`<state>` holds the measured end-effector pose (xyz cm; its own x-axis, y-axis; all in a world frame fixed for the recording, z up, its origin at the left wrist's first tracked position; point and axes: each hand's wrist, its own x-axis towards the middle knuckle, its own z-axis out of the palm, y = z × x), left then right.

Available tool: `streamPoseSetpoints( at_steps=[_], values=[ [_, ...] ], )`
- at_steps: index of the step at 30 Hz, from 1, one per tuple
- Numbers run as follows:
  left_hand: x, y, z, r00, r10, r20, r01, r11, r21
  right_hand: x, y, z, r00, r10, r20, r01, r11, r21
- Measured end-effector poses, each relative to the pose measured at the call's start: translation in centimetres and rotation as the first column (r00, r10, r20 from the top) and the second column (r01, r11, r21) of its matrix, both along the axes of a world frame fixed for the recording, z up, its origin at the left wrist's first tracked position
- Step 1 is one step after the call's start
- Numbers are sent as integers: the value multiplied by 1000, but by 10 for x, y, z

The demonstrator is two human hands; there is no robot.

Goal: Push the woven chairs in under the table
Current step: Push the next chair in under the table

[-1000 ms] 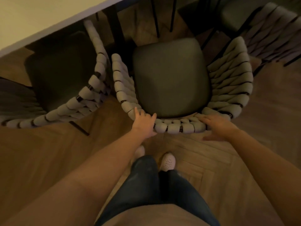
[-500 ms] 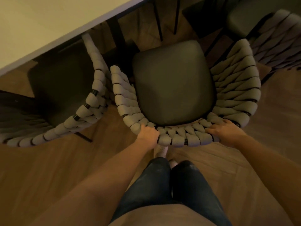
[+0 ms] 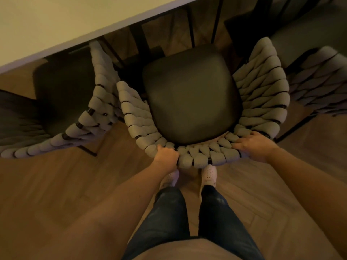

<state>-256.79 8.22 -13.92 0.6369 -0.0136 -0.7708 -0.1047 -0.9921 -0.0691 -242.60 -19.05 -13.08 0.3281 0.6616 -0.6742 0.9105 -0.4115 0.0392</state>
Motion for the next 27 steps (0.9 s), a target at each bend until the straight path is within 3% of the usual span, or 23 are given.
streamPoseSetpoints(
  at_steps=[10, 16, 27],
  values=[
    [56, -33, 3, 995, 99, -17, -99, 995, 19, 96, -6, -5, 990, 137, 32, -136, 990, -46],
    [81, -25, 5, 989, 129, -74, -124, 991, 58, 121, 6, -11, 995, 89, 48, -91, 995, 31],
    [96, -24, 12, 991, 117, -66, -111, 990, 88, 133, 15, -8, 996, 4, 89, -4, 1000, 0]
  ],
)
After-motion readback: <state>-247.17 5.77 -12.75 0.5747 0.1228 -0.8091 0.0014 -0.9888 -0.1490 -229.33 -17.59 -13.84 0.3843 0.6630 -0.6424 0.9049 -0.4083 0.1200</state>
